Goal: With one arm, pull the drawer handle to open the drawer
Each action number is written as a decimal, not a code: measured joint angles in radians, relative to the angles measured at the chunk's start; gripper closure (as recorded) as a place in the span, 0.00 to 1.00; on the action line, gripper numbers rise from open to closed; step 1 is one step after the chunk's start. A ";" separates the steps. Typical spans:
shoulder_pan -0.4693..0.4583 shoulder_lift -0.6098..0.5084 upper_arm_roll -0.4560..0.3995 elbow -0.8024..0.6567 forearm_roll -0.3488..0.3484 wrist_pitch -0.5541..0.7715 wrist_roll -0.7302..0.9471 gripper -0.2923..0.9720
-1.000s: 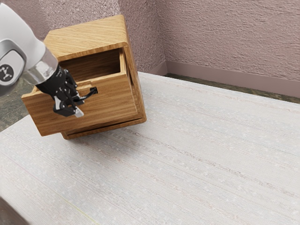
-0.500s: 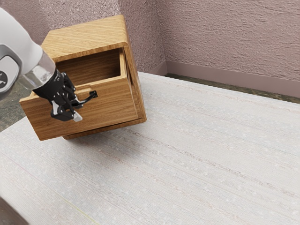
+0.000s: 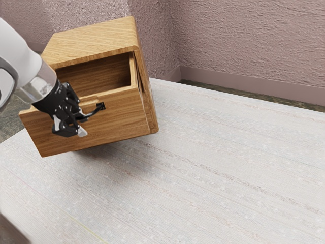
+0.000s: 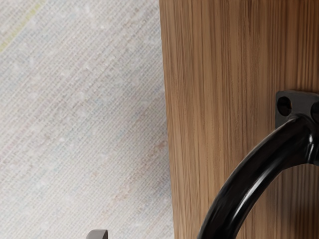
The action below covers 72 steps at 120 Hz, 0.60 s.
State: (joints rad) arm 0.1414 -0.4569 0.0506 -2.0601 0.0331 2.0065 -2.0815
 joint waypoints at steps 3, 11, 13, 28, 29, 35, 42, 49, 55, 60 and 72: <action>0.000 -0.001 0.000 -0.001 0.002 0.001 -0.001 0.60; 0.000 -0.001 0.000 -0.002 0.007 0.003 -0.002 0.59; 0.000 -0.001 0.000 -0.002 0.009 0.003 -0.002 0.59; 0.000 -0.001 0.000 -0.001 0.018 0.005 -0.002 0.57; 0.000 -0.001 0.000 -0.001 0.019 0.005 -0.002 0.57; 0.000 0.000 0.000 0.000 0.025 0.006 -0.002 0.56; 0.000 0.000 0.000 0.001 0.029 0.007 -0.002 0.55; 0.000 0.000 0.000 0.003 0.034 0.008 -0.002 0.55; 0.000 0.000 0.000 0.004 0.038 0.008 -0.002 0.54; 0.000 0.000 0.000 0.004 0.039 0.008 -0.002 0.54; 0.000 0.000 0.000 0.006 0.041 0.008 -0.002 0.54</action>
State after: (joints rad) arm 0.1412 -0.4568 0.0506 -2.0542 0.0741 2.0149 -2.0830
